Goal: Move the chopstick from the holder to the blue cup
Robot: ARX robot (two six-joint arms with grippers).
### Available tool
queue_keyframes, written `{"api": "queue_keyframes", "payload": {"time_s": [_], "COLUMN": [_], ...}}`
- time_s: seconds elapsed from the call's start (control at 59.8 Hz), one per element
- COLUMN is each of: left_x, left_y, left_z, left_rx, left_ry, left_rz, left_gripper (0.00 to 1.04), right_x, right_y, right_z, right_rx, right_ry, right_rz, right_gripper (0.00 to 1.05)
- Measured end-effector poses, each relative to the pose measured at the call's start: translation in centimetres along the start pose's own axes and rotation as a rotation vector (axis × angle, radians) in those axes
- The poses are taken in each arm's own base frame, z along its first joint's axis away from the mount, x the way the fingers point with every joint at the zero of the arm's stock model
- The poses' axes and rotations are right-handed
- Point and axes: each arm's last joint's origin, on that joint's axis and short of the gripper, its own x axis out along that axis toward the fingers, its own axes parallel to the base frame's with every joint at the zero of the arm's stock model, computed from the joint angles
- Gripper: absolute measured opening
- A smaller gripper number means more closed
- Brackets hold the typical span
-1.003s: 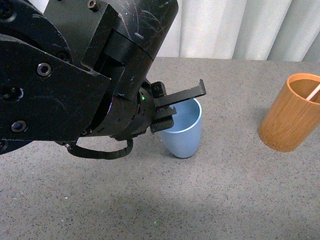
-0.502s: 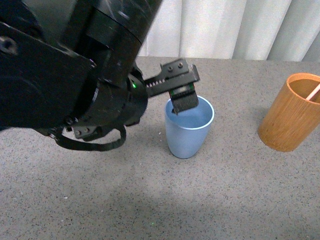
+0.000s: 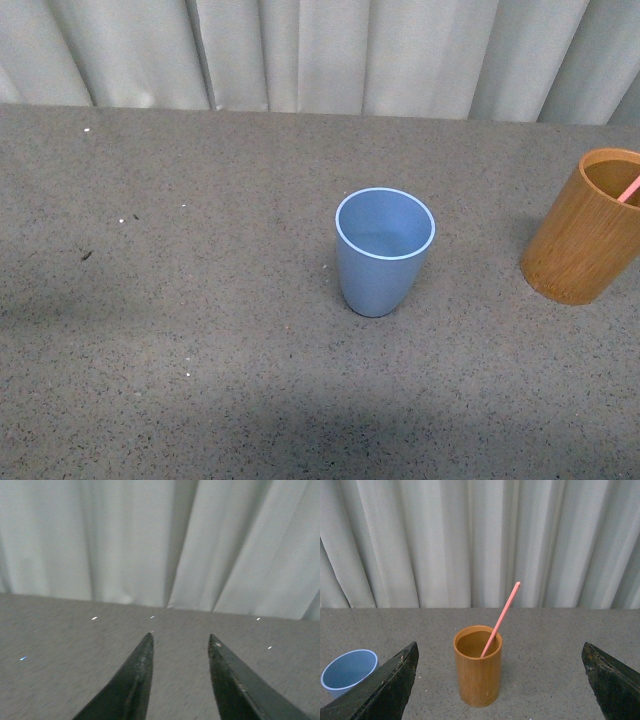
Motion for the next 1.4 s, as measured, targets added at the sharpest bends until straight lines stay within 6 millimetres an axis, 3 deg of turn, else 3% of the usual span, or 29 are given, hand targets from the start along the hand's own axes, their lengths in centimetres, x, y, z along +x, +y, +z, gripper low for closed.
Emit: {"api": "queue_keyframes", "payload": {"time_s": [0.134,0.368,0.619,0.686,0.769,0.87,0.987,1.171,1.271,1.405], "left_x": [-4.3,-10.9,-11.5,-11.5,-11.5,-11.5,-11.5,-11.5,-11.5,-11.5], "left_y": [0.5,0.4,0.4,0.4,0.4,0.4,0.4,0.4,0.4,0.4], "left_z": [-0.3,1.6,1.9,1.9,1.9,1.9,1.9,1.9,1.9,1.9], "left_rx": [0.021,0.036,0.036,0.036,0.036,0.036,0.036,0.037,0.038,0.038], "left_ry": [0.077,0.002,-0.041,-0.041,-0.040,-0.040,-0.040,-0.040,-0.040,-0.040], "left_rz": [0.006,-0.003,-0.004,-0.004,0.000,-0.001,-0.004,-0.001,-0.003,-0.003], "left_gripper": [0.04,0.04,0.04,0.14,0.28,0.46,0.66,1.00,0.98,0.98], "right_x": [0.0,0.0,0.0,0.0,0.8,3.0,7.8,15.0,17.9,19.9], "right_y": [0.0,0.0,0.0,0.0,0.1,0.0,-0.8,-1.9,-2.7,-3.7], "right_z": [0.0,0.0,0.0,0.0,0.7,1.9,3.6,3.3,3.6,3.7], "right_rx": [0.000,0.000,0.000,0.018,0.147,0.193,0.175,0.191,0.237,0.327], "right_ry": [0.000,0.000,0.000,-0.003,-0.060,-0.060,0.039,0.246,0.304,0.365], "right_rz": [0.000,-0.002,0.000,-0.026,-0.212,-0.224,-0.149,-0.105,-0.124,-0.167], "right_gripper": [0.95,0.95,0.95,0.95,0.95,0.95,0.95,0.95,0.95,0.95]}}
